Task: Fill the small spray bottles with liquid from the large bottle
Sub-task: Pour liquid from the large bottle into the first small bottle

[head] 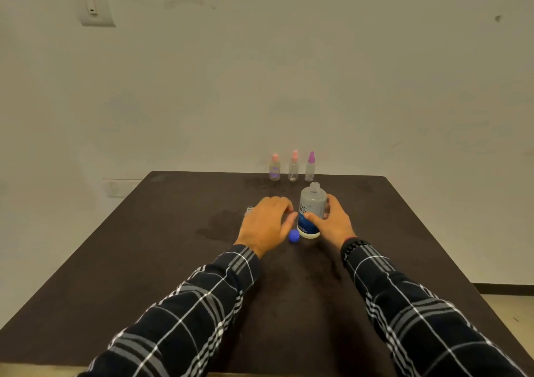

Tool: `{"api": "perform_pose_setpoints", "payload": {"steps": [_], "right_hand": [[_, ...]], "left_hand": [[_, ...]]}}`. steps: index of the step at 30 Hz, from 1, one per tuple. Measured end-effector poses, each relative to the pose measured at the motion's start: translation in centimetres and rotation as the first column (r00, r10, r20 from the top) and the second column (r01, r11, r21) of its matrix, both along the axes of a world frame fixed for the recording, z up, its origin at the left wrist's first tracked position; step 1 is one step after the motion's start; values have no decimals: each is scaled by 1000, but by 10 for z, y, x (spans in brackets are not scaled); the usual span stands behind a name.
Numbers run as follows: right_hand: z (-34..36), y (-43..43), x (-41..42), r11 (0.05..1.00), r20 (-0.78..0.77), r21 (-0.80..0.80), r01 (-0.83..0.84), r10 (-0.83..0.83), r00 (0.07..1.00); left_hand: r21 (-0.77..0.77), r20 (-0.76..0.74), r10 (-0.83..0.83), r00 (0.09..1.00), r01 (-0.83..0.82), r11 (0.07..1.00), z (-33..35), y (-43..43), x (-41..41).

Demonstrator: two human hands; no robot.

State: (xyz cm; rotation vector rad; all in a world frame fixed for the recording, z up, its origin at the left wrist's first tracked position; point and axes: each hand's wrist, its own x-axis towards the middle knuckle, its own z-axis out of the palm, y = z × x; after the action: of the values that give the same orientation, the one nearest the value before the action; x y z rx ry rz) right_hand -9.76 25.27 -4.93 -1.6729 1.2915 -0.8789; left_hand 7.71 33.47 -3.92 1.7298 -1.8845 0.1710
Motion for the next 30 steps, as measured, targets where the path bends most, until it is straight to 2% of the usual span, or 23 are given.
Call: {"api": "perform_pose_setpoints", "payload": {"steps": [2, 3, 5, 7, 11, 15, 19, 25, 30], "right_hand": [[2, 0, 0, 1000, 8, 5, -5, 5, 1000], [3, 1, 0, 1000, 12, 6, -9, 9, 1000], [6, 1, 0, 1000, 14, 5, -13, 13, 1000], [8, 0, 2, 1000, 11, 4, -27, 27, 1000], [9, -2, 10, 999, -19, -17, -37, 37, 999], [12, -4, 13, 997, -62, -63, -50, 46, 997], [13, -2, 14, 992, -79, -97, -85, 78, 994], [19, 0, 17, 975, -158, -172, -144, 117, 981], [25, -1, 22, 950, -285, -237, -203, 132, 949]], "left_hand": [[-227, -19, 44, 999, -48, 973, 2, 14, 11], [-276, -110, 124, 986, -150, 949, 0, 19, 18], [-228, -355, 302, 885, -395, 890, -8, 26, 34], [-83, -462, 393, 795, -480, 873, -20, 28, 49], [208, -563, 275, 780, -189, 960, -38, 25, 60], [298, -554, 298, 777, -149, 943, -46, 15, 57], [280, -638, 308, 705, -161, 947, -44, 9, 56], [122, -704, 98, 704, -16, 992, -20, 3, 35], [63, -717, 17, 697, 40, 997, -10, 0, 24]]}}
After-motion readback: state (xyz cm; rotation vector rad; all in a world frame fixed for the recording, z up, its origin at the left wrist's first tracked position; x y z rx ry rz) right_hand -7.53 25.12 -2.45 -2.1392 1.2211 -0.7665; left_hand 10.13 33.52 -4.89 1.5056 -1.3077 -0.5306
